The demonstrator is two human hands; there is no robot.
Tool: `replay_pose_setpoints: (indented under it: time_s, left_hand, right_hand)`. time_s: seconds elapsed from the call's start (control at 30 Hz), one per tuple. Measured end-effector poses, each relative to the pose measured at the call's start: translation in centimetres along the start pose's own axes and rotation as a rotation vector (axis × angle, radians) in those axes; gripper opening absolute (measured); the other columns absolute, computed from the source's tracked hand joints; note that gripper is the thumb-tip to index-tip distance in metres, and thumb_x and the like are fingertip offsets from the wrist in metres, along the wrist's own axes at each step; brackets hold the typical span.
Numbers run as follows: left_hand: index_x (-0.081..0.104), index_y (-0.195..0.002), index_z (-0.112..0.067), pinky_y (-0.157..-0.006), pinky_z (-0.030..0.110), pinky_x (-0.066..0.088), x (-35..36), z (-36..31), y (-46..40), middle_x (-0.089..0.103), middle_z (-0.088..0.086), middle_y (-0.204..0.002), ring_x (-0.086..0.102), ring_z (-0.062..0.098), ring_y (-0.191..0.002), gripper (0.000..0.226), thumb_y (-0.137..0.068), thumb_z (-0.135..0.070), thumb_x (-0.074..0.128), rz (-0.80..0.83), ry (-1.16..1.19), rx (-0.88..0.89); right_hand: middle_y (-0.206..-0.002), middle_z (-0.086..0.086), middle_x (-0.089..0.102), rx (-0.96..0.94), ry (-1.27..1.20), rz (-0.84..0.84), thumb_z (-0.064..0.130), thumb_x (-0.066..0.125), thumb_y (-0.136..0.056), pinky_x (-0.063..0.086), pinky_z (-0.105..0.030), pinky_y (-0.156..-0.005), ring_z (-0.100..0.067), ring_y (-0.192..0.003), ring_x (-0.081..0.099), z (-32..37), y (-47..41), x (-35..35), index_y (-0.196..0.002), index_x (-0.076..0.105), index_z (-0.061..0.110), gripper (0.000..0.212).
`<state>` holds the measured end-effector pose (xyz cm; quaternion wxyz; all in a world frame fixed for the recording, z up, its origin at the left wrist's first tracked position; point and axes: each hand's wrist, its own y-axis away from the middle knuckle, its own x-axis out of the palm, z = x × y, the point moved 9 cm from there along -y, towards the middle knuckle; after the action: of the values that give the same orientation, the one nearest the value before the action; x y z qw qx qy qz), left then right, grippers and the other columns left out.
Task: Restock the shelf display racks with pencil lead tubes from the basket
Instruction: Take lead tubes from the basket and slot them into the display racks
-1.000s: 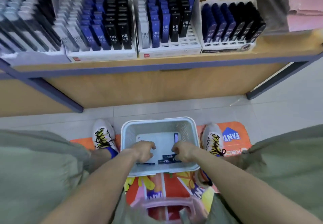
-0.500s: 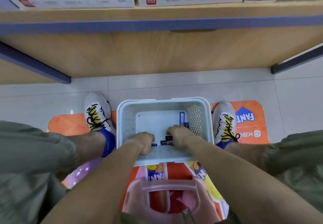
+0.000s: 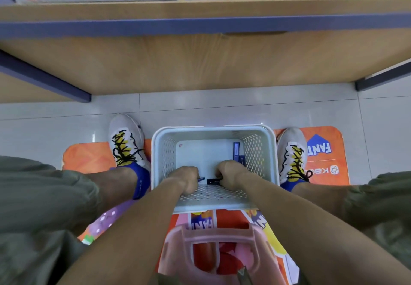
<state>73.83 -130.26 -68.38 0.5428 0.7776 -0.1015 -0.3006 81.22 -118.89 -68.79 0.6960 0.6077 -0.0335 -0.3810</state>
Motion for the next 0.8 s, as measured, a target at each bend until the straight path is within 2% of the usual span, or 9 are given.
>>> replay_pose_setpoints:
  time_s: [0.1,0.27,0.33,0.4,0.47,0.57,0.67,0.73,0.8]
  left_hand:
    - [0.056,-0.132,-0.013,-0.099,0.036,0.046,-0.1,0.0,-0.2,0.058,0.012,-0.136,0.056,0.030,-0.120,0.032,-0.105,-0.019,0.041,-0.016,0.098,-0.018]
    - [0.057,-0.123,-0.007,-0.085,0.034,0.042,-0.2,0.5,0.0,0.060,0.015,-0.123,0.057,0.030,-0.108,0.027,-0.105,-0.019,0.042,-0.035,0.339,-0.093]
    - [0.061,-0.114,-0.003,-0.078,0.034,0.044,-0.2,0.9,-0.1,0.065,0.017,-0.110,0.060,0.029,-0.092,0.022,-0.104,-0.015,0.044,-0.046,0.586,-0.163]
    - [0.062,-0.092,-0.002,-0.064,0.031,0.045,-0.1,0.7,0.1,0.064,0.016,-0.086,0.057,0.025,-0.070,0.023,-0.104,-0.006,0.043,-0.037,0.971,-0.249]
    - [0.061,-0.082,-0.005,-0.058,0.029,0.046,-0.3,0.7,0.3,0.061,0.011,-0.077,0.055,0.020,-0.063,0.028,-0.103,-0.004,0.042,-0.055,1.254,-0.313]
    - [0.063,-0.086,-0.007,-0.054,0.026,0.041,-1.1,0.4,1.0,0.062,0.009,-0.077,0.055,0.018,-0.063,0.023,-0.101,-0.011,0.046,-0.080,1.428,-0.322]
    - [0.065,-0.100,-0.008,-0.046,0.021,0.049,-1.9,0.6,1.5,0.061,0.008,-0.081,0.056,0.018,-0.066,0.018,-0.101,-0.015,0.048,-0.124,1.559,-0.342]
    - [0.064,-0.100,-0.008,-0.055,0.021,0.054,-1.9,0.3,2.0,0.063,0.009,-0.081,0.057,0.022,-0.067,0.021,-0.101,-0.020,0.048,-0.099,1.653,-0.314]
    - [0.067,-0.097,-0.010,-0.083,0.034,0.058,-1.7,0.0,2.0,0.069,0.009,-0.081,0.063,0.025,-0.073,0.024,-0.096,-0.028,0.052,-0.069,1.685,-0.254]
  right_hand:
    - [-0.124,-0.010,0.067,0.003,-0.023,0.042,0.013,0.063,-0.093,0.053,-0.036,-0.098,-0.028,-0.113,0.062,0.1,0.1,0.0,-0.123,0.067,0.012,0.030]
    - [-0.121,-0.006,0.069,-0.017,-0.128,0.083,0.022,0.070,-0.092,0.049,-0.028,-0.085,-0.024,-0.109,0.063,0.5,0.4,-0.2,-0.117,0.069,0.017,0.026]
    - [-0.122,-0.005,0.068,-0.040,-0.162,0.102,0.023,0.070,-0.093,0.050,-0.030,-0.088,-0.024,-0.111,0.062,0.8,0.8,-0.3,-0.121,0.067,0.016,0.029]
    - [-0.122,-0.006,0.068,-0.061,-0.186,0.112,0.022,0.070,-0.093,0.052,-0.034,-0.095,-0.025,-0.112,0.062,1.3,1.1,-0.3,-0.124,0.067,0.015,0.032]
    - [-0.119,-0.004,0.069,-0.069,-0.237,0.106,0.022,0.070,-0.093,0.052,-0.034,-0.095,-0.024,-0.108,0.063,1.5,1.2,-0.3,-0.122,0.069,0.017,0.030]
    - [-0.108,-0.003,0.067,-0.061,-0.382,0.078,0.021,0.070,-0.093,0.050,-0.032,-0.088,-0.021,-0.100,0.062,1.3,1.5,-0.5,-0.118,0.069,0.016,0.025]
    - [-0.098,-0.003,0.064,-0.041,-0.621,0.018,0.018,0.067,-0.097,0.045,-0.027,-0.080,-0.017,-0.090,0.057,1.0,2.2,-1.8,-0.116,0.069,0.009,0.022]
    - [-0.096,-0.002,0.065,-0.009,-0.845,-0.043,0.016,0.066,-0.098,0.045,-0.021,-0.073,-0.012,-0.084,0.057,0.6,2.8,-2.8,-0.116,0.069,0.007,0.021]
    - [-0.094,0.000,0.070,0.010,-1.065,-0.088,0.015,0.067,-0.098,0.047,-0.016,-0.069,-0.008,-0.079,0.061,0.5,3.2,-3.4,-0.117,0.069,0.007,0.021]
